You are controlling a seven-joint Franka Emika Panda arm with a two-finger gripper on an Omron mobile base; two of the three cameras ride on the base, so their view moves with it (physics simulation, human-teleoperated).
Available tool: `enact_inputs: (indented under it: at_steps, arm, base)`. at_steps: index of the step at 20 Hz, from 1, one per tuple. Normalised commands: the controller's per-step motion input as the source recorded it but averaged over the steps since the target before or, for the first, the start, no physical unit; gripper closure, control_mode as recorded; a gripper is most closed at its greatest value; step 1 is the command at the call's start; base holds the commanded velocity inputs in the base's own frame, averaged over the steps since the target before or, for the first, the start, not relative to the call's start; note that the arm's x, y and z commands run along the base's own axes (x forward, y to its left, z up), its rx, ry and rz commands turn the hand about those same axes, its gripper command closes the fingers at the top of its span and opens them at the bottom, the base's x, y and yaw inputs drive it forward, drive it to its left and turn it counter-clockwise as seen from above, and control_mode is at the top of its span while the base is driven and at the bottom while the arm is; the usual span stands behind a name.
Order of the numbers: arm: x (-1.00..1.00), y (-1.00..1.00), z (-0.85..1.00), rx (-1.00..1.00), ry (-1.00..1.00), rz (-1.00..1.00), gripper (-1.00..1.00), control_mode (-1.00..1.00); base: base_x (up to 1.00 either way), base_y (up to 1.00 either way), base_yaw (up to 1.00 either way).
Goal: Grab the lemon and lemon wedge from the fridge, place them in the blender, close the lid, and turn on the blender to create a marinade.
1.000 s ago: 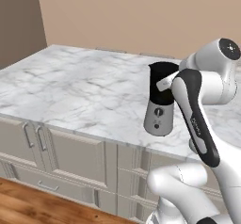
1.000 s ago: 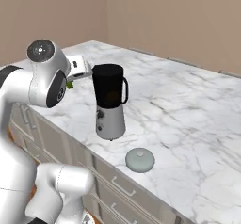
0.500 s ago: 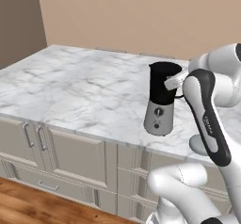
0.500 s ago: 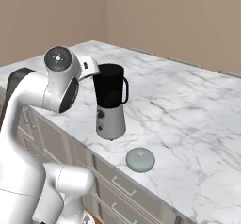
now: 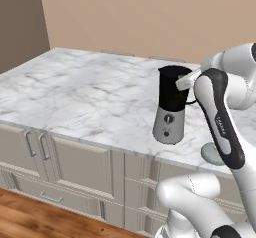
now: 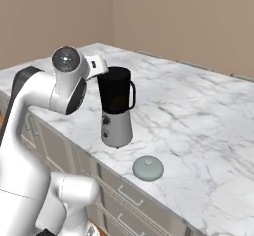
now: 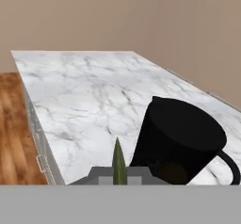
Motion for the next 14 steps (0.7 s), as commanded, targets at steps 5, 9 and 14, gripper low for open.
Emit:
enact_inputs:
  at_steps: [5, 9, 14]
  arm:
    - [0.23, -0.13, 0.38, 0.0, 0.0, 0.0, 1.0, -1.0]
    - [0.38, -0.3, 0.12, 0.0, 0.03, 0.0, 1.0, -1.0]
    - [0.45, -0.26, -0.18, 0.0, 0.02, 0.0, 1.0, -1.0]
  base:
    - [0.0, 0.0, 0.0]
    - [0.0, 0.0, 0.0]
    - [0.0, 0.0, 0.0]
